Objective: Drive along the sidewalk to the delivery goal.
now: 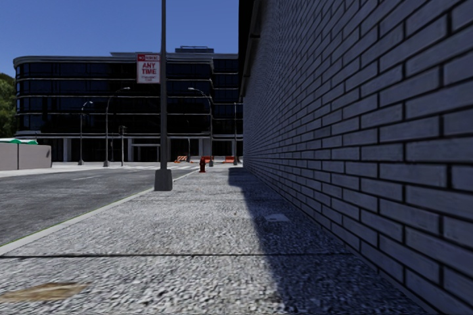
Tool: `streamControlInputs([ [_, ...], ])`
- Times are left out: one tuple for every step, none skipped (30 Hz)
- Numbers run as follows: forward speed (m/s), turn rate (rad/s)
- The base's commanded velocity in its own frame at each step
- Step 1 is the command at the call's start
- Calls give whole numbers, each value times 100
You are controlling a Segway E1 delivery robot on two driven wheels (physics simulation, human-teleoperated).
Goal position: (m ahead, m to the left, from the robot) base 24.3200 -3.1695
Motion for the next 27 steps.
streamControlInputs([
  [200, 0],
  [200, 0],
  [200, 0],
  [200, 0],
  [200, 0],
  [200, 0],
  [200, 0],
  [200, 0],
  [200, 0],
  [200, 0],
  [200, 0],
  [200, 0],
  [200, 0],
  [200, 0],
  [200, 0],
  [200, 0],
  [200, 0],
  [200, 0],
  [200, 0],
  [200, 0],
  [200, 0],
  [200, 0],
  [200, 0],
  [200, 0],
  [200, 0],
  [200, 0],
  [200, 0],
])
